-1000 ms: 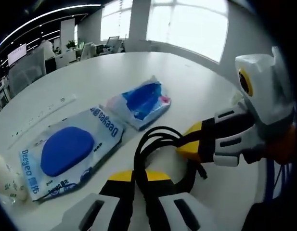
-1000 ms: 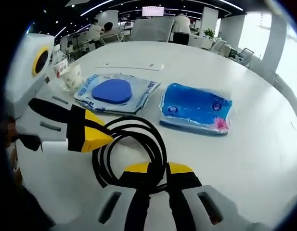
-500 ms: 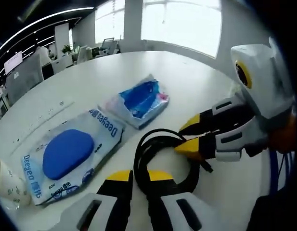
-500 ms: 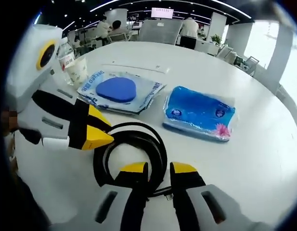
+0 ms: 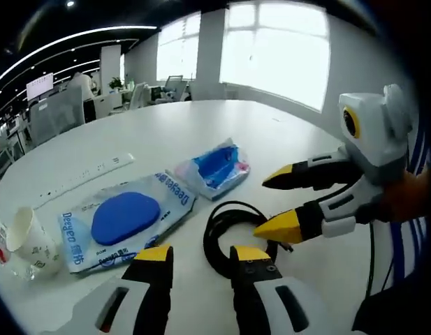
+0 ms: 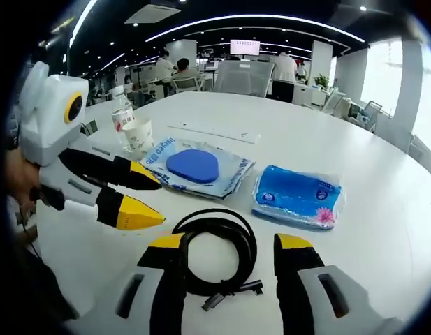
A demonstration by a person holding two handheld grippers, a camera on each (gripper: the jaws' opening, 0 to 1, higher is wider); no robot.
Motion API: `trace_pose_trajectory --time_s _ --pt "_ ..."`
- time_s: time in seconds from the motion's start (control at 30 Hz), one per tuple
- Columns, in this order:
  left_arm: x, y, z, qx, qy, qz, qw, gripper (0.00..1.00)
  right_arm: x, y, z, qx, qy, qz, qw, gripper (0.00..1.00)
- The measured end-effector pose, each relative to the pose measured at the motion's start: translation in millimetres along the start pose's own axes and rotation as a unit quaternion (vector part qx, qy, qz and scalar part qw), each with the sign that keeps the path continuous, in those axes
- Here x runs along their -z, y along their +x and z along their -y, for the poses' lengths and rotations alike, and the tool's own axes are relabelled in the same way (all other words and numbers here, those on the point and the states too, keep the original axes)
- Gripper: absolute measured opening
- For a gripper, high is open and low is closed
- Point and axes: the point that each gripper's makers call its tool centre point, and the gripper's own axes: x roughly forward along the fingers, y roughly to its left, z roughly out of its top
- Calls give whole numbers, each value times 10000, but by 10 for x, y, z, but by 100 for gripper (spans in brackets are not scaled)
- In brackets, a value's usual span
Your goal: Arrange the tabletop items into an orderly group along one side of the table until the central work area is clear of visible clutter.
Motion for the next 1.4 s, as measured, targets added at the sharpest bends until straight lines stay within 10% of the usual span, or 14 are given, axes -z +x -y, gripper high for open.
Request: trace_pose_trajectory --time_s 0.33,0.83,1.4 --pt "-142 -515 -182 -409 69 464 9981 46 -177 -253 -106 -214 -222 374 9988 66" --pt "88 -1373 -559 -668 -218 626 9956 75 -258 -625 -180 -506 -201 598 9967 99" --pt "240 -2105 -722 -778 -451 818 9926 89 -97 -1153 -70 -457 96 649 9968 100"
